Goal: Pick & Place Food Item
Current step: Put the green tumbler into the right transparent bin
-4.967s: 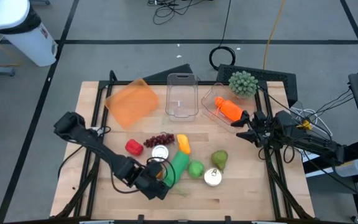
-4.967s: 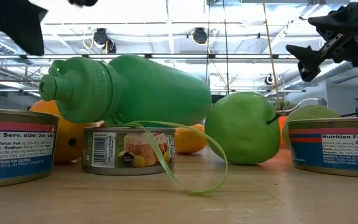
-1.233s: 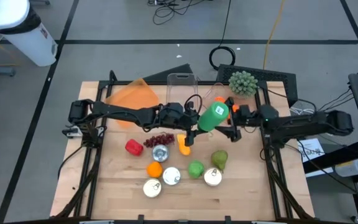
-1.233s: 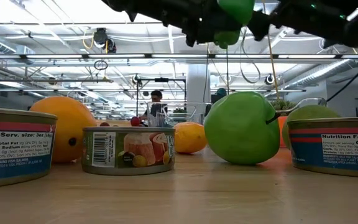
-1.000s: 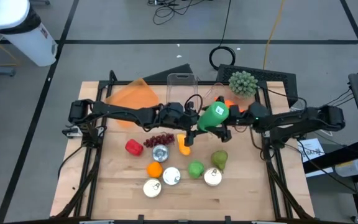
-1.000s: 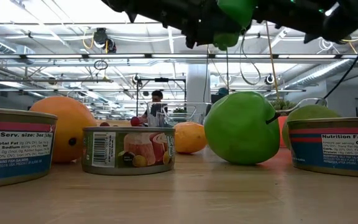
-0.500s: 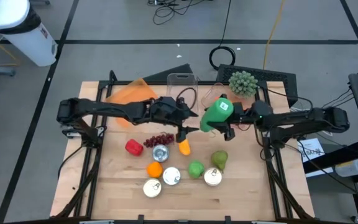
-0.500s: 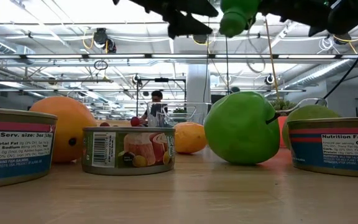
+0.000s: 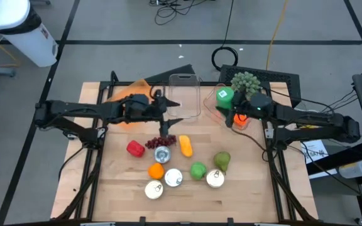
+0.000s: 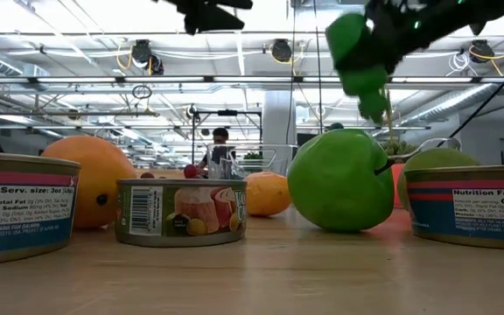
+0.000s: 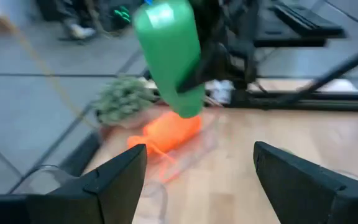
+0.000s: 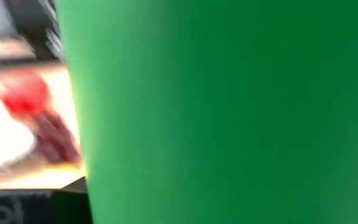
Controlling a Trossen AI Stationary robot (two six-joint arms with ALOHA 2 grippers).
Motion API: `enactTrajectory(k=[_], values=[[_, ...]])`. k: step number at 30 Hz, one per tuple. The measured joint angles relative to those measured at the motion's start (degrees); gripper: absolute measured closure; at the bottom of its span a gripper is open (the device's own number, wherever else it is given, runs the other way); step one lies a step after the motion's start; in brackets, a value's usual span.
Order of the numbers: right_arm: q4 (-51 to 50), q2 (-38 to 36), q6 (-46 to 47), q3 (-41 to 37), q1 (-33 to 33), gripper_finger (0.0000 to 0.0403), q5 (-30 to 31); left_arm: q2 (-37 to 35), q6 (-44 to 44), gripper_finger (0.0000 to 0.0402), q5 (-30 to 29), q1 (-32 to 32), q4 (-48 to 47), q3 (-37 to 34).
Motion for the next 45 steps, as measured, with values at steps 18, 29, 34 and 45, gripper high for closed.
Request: enactTrajectory(k=[18, 29, 34, 45], values=[[-18.4, 6.4, 5.2, 0.0, -6.8, 0.0145, -2.2, -1.2, -4.3, 0.0103, -4.3, 0.2, 12.4, -10.0], [-14.2, 6.5, 4.2, -2.4, -6.8, 0.0056, -3.3, -1.2, -4.8, 0.0088, -4.2, 0.4, 12.2, -10.0], [-16.5, 6.5, 4.2, -2.4, -6.8, 0.0043, -3.5, -1.2, -5.6, 0.0094, -4.2, 0.4, 11.8, -10.0], [-10.8, 2.8, 3.5, -2.4, -6.8, 0.0044, -3.4, -1.2, -6.0, 0.0090, -4.2, 0.4, 11.5, -10.0]])
